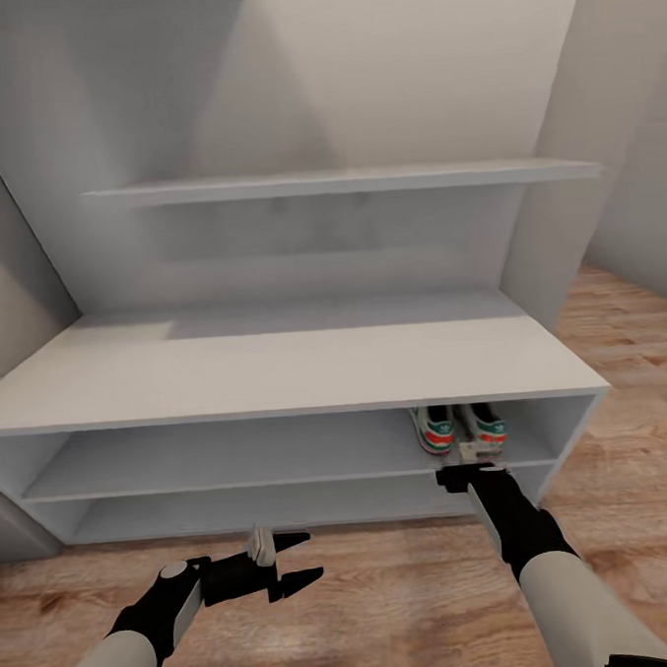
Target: Pick up the two gym shoes and the two sandals from the corridor floor and place them onto the hallstand (shoe rack) in the corridor, making sure they are on the rack and not on the floor. Arrange them so the two gym shoes are next to each other and the two sandals are next to each other.
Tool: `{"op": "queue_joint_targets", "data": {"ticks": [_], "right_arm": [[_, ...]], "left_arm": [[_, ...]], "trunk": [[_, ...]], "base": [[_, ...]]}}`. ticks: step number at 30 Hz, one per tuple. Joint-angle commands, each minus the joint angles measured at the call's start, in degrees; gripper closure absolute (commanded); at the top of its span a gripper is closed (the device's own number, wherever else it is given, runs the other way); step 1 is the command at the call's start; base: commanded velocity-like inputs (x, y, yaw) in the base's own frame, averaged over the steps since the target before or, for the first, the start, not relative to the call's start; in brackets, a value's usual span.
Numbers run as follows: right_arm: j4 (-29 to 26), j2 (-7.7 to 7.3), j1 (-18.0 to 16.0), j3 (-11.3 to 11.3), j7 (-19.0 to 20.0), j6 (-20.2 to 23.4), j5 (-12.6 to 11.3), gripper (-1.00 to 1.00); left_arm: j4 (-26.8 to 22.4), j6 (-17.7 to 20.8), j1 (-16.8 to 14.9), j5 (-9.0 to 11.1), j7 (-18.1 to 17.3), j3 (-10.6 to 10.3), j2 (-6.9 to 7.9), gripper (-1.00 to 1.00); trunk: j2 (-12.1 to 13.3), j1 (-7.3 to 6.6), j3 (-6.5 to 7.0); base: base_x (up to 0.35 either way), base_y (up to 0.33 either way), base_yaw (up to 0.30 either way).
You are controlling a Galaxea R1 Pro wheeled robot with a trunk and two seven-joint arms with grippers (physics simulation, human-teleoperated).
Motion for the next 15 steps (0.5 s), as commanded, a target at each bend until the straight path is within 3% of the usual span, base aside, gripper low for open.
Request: {"op": "queue_joint_targets", "data": {"ticks": [1,15], "right_arm": [[-0.1,0.07,0.0,-0.2,0.1,0.3,0.5,-1.0],[-0.1,0.07,0.0,-0.1,0.2,0.3,0.5,-1.0]], "left_arm": [[0.0,-0.6,0.0,-0.2,-0.1,0.2,-0.02,-1.0],[0.0,-0.6,0.0,-0.2,-0.1,0.2,-0.02,-1.0]], "trunk": [[0.0,-0.05,-0.05],[0.0,-0.05,-0.05]], "base": [[-0.338,0.0,0.0],[-0.339,0.0,0.0]]}}
